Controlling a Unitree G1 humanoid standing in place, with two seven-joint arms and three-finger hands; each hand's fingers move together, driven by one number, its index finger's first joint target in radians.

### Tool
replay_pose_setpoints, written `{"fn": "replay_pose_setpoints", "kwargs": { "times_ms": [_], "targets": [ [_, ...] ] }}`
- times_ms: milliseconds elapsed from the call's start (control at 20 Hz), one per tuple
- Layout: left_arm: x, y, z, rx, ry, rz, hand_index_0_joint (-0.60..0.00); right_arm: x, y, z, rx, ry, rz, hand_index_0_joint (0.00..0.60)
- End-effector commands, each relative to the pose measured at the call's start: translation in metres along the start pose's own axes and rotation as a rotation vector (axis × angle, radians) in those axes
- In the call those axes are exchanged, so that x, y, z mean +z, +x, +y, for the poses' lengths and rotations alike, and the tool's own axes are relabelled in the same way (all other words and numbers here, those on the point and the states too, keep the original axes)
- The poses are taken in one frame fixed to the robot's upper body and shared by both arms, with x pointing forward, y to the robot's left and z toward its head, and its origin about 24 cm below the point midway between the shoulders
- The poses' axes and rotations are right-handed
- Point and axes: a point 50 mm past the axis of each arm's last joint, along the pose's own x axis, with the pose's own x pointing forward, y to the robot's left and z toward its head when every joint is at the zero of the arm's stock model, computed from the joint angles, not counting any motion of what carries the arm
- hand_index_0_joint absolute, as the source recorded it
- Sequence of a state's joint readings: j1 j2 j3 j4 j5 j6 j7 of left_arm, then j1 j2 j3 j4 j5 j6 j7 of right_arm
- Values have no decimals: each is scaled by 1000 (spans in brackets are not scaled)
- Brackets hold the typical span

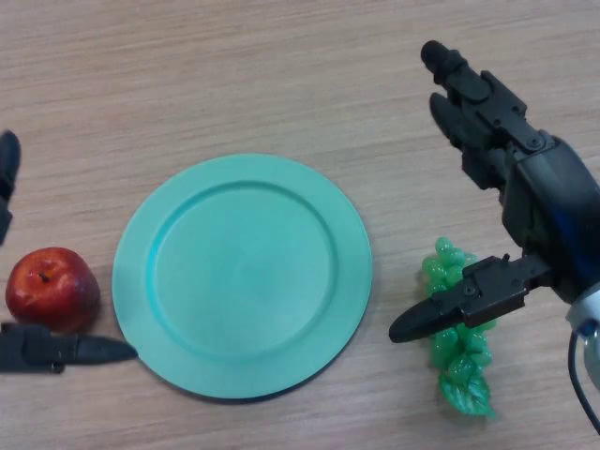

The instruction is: Pick up the green grapes and place it on the plate

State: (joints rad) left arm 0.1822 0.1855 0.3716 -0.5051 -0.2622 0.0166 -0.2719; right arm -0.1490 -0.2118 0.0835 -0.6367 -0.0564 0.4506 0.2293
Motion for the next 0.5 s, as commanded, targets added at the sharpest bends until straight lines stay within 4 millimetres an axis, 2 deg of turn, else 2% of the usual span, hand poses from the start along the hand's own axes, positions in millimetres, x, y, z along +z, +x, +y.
{"fn": "replay_pose_setpoints", "kwargs": {
  "times_ms": [50,500],
  "targets": [
    [29,-6,11,2,108,-151,0,34,-1,-7,-30,-81,-237,0],
    [22,-10,14,12,119,-122,0,31,2,-8,-20,-135,-248,0]
  ]
}}
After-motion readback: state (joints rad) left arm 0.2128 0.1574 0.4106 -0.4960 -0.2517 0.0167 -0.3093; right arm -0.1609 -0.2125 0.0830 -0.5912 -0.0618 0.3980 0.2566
